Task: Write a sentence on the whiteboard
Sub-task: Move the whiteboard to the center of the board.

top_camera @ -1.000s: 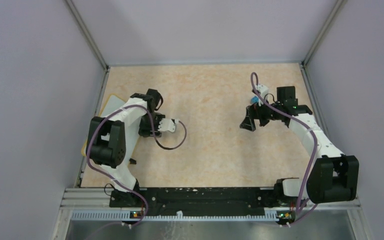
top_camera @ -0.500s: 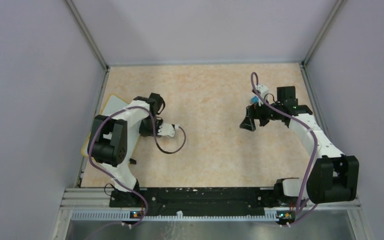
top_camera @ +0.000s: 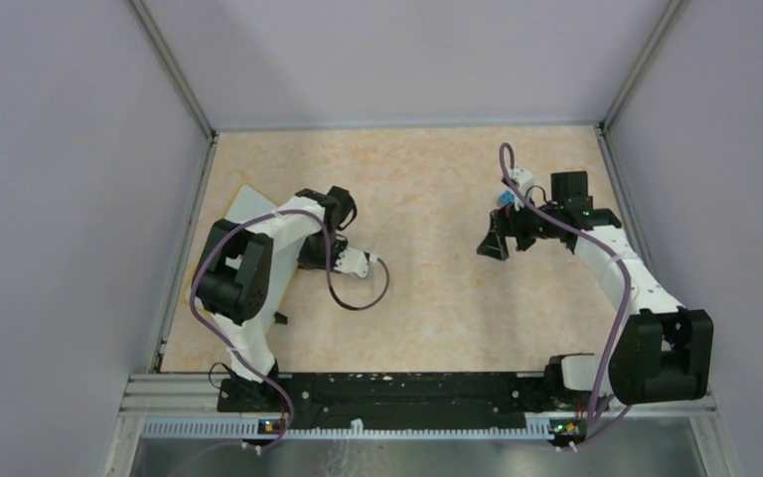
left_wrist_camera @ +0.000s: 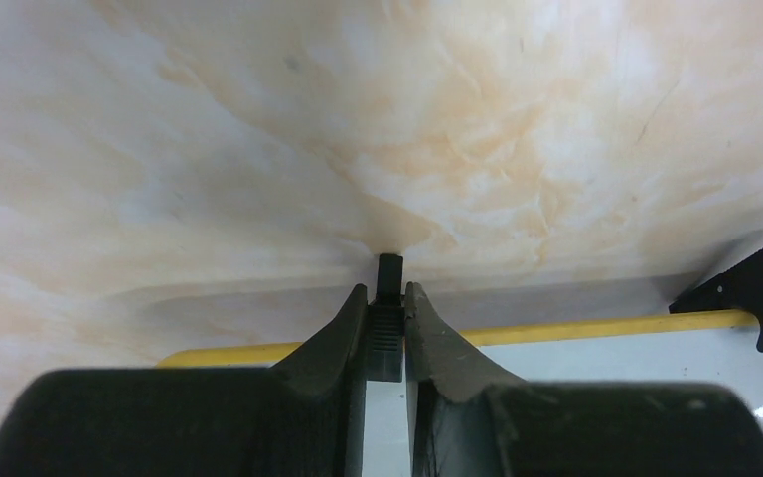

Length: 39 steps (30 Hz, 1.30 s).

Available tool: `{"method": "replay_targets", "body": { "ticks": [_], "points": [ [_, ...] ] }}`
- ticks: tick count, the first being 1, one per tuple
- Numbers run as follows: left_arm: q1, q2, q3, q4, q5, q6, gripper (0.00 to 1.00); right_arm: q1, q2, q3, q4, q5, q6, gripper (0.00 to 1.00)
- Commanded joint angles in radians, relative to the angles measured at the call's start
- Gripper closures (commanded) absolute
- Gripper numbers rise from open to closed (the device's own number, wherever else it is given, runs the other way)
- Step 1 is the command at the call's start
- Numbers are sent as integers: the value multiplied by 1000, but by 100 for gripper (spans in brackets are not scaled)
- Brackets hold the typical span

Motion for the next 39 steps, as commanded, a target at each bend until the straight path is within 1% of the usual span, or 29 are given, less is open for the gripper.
{"method": "replay_targets", "body": {
  "ticks": [1, 7, 13, 19, 27, 28, 30, 33, 34, 35, 39],
  "points": [
    [-76, 22, 83, -23, 48, -30, 90, -18, -36, 40, 8, -34, -19, 4],
    [-183, 89, 177, -22, 48, -72, 92, -34, -37, 45, 8, -39, -16, 4],
    [-308, 194, 326, -36, 43, -111, 93, -69, -47, 45, 1, -47, -14, 4],
    [-421, 292, 455, -70, 34, -119, 94, -114, -55, 46, -4, -53, -19, 4],
    [-548, 360, 542, -77, 4, -122, 94, -126, -62, 45, -5, -37, -19, 4],
    [-559, 359, 544, -77, 1, -123, 92, -127, -64, 44, -4, -36, -18, 4],
    [-580, 354, 544, -70, -12, -136, 84, -127, -66, 42, 0, -30, -15, 4],
    [-605, 336, 552, -73, -21, -167, 60, -127, -64, 38, 11, -20, -5, 4],
    [-609, 327, 563, -81, -10, -179, 50, -127, -64, 39, 13, -20, -1, 4],
    [-611, 317, 576, -94, 11, -191, 45, -127, -64, 39, 16, -18, 3, 4],
    [-611, 250, 611, -121, 100, -250, 31, -127, -68, 43, 39, -3, 29, 4]
  ]
}}
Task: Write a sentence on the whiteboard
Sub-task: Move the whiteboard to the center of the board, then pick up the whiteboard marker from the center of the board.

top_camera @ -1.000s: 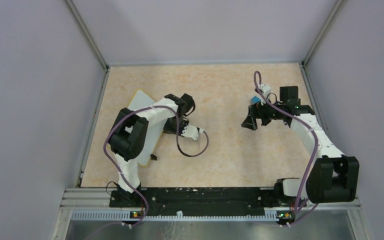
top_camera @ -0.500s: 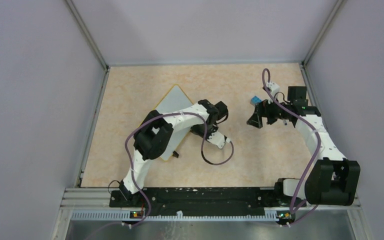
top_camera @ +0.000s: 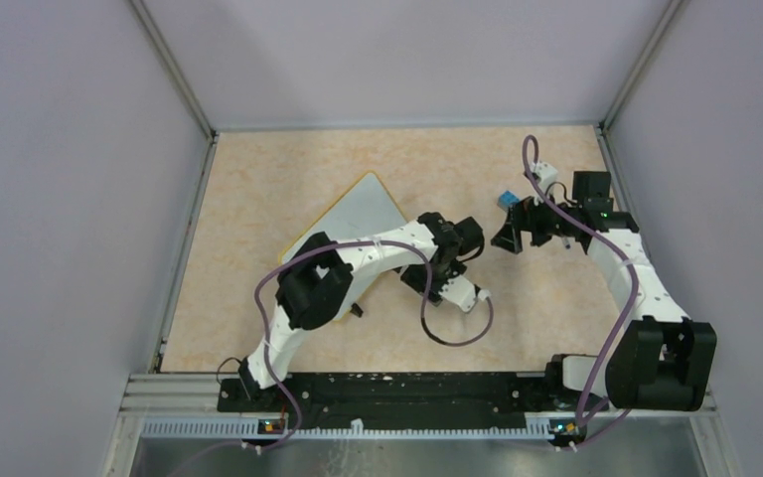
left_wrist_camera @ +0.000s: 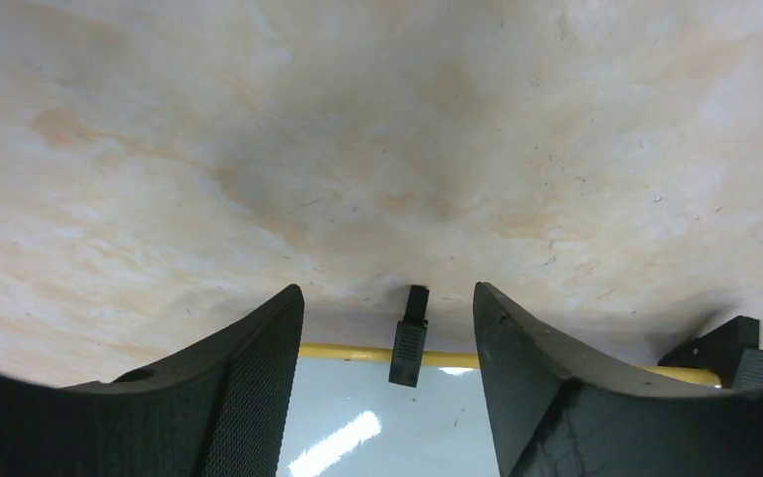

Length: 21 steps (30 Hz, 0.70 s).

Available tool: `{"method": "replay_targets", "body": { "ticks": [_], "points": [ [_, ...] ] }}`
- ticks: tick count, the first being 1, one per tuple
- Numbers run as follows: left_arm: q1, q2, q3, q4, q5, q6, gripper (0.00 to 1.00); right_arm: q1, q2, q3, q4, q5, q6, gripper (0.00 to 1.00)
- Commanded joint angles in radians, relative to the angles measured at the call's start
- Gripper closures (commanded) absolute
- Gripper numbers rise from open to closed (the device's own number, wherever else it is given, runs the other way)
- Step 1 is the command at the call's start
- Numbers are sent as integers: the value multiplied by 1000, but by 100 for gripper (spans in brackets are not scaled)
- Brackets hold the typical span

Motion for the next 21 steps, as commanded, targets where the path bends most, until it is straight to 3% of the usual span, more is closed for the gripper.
{"method": "replay_targets", "body": {
  "ticks": [1, 6, 12, 16, 18, 21],
  "points": [
    [4, -124, 54, -28, 128, -78, 22, -9, -36, 44, 48, 16, 30, 4],
    [20, -255, 55, 31, 246, -247, 2, -9, -31, 58, 95, 29, 106, 4],
    [202, -406, 66, 107, 436, -467, 1, 11, -2, 75, 94, 37, 97, 9],
    [413, -505, 42, 198, 626, -656, 1, 142, 6, 68, 81, 147, 57, 11],
    [489, -591, -37, 303, 608, -755, 1, 197, 19, 68, 84, 177, 54, 11],
    [523, -715, -185, 493, 444, -914, 1, 208, 60, 98, 40, 219, 27, 11]
  ]
}}
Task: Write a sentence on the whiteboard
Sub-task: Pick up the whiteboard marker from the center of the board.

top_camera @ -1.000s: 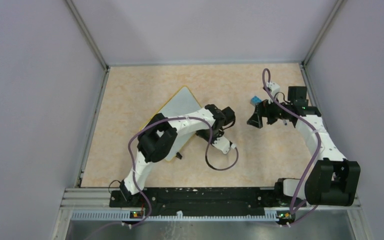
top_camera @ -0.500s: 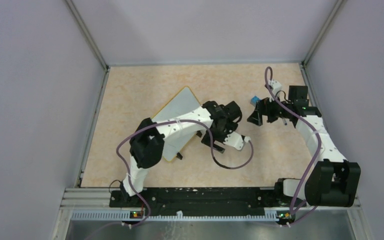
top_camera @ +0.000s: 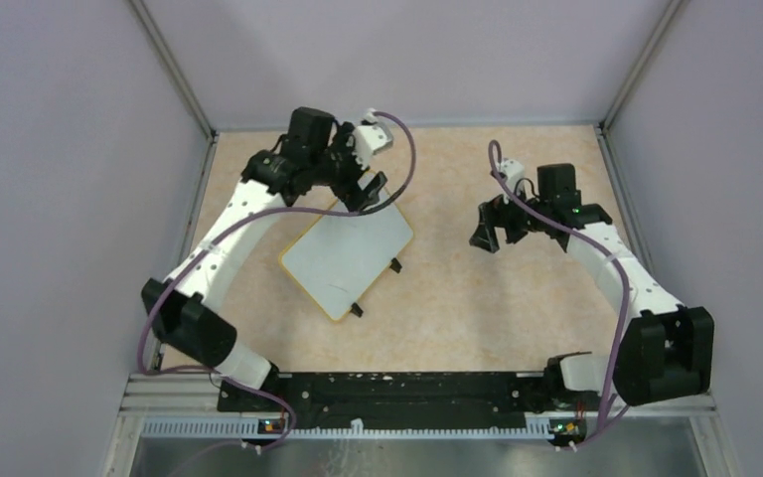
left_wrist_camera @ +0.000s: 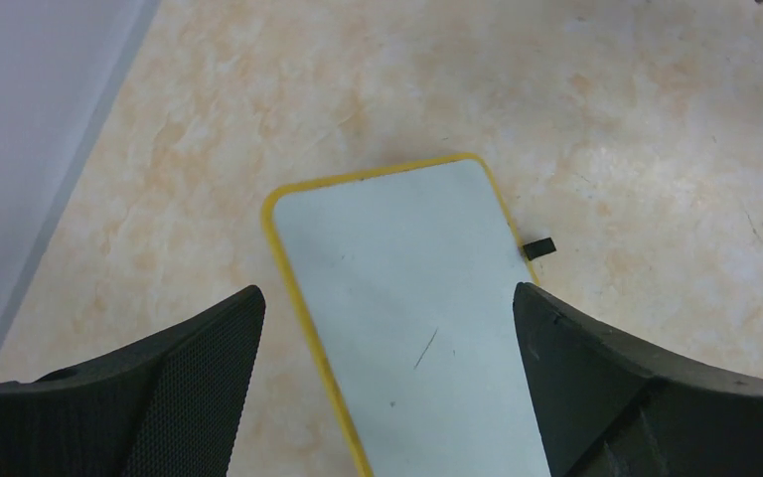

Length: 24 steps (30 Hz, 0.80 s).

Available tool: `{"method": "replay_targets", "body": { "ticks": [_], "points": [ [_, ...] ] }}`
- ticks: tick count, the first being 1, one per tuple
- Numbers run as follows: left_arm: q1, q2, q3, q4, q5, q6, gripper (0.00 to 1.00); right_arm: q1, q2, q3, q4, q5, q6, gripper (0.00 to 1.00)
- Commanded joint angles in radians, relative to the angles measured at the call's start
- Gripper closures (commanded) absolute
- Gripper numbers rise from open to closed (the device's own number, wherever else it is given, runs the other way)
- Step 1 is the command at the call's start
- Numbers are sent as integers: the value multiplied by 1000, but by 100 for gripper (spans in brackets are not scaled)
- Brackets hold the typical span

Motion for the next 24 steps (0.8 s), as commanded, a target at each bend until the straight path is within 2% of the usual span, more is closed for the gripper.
{"method": "replay_targets", "body": {
  "ticks": [1, 5, 10, 13, 24],
  "points": [
    [41, -204, -177, 281, -106, -340, 1, 24, 50, 64, -40, 114, -65, 11],
    [135, -310, -313, 427, -69, -468, 1, -21, 50, 47, -94, 182, -145, 11],
    [157, -295, -327, 391, -55, -528, 1, -208, 87, 86, -155, 206, -207, 14],
    [157, -279, -330, 385, -37, -561, 1, -235, 119, 91, -134, 304, -242, 17],
    [158, -274, -375, 411, -8, -514, 1, -314, 333, 185, -39, 376, -249, 38]
  ]
}}
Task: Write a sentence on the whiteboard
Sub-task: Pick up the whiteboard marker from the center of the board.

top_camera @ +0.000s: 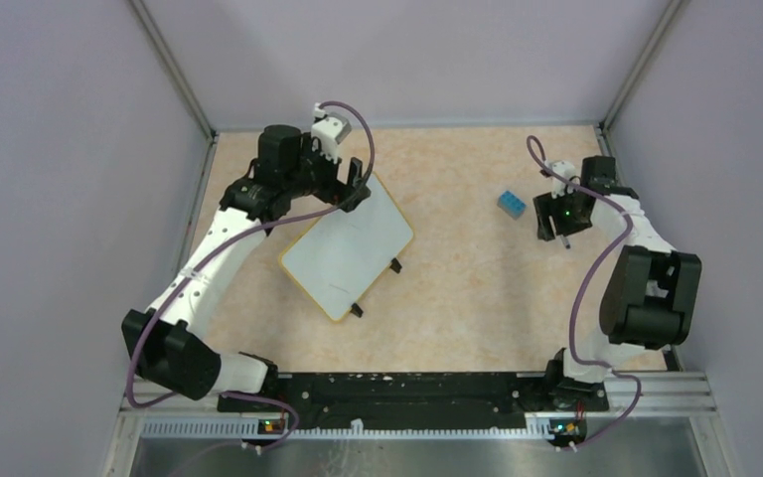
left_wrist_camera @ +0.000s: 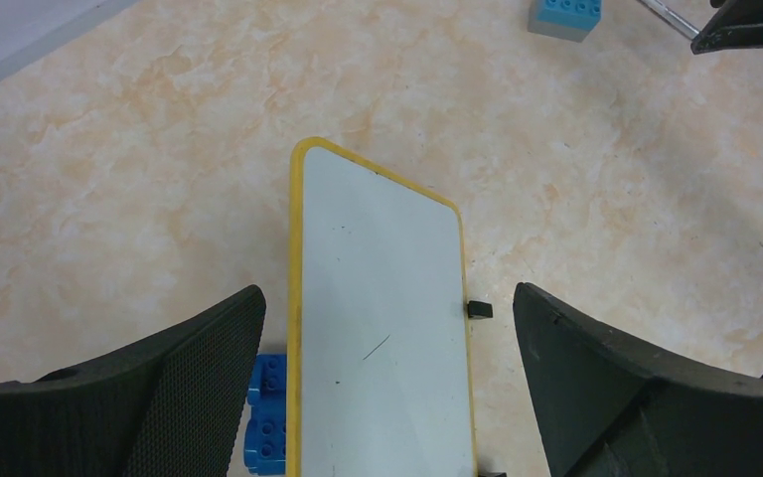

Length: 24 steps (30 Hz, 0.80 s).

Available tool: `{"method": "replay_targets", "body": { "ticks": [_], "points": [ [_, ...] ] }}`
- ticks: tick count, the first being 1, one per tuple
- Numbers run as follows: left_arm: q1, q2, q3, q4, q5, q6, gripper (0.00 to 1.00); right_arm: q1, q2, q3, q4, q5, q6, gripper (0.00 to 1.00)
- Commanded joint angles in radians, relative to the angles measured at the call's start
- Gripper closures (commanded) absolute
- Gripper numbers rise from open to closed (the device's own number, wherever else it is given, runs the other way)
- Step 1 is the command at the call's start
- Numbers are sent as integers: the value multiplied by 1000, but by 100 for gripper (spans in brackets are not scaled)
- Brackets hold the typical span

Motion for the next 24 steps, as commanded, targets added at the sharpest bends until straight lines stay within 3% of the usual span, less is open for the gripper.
{"method": "replay_targets", "body": {
  "ticks": [1, 13, 24],
  "points": [
    [-1, -16, -30, 69, 17, 9, 1, -20, 56, 76, 73, 67, -13, 39],
    [-3, -17, -48, 90, 49, -10, 1, -53, 251, 164, 123, 129, -7, 53],
    [-6, -4, -51, 90, 76, -13, 1, -60, 335, 162, 144, 175, -23, 62]
  ]
}}
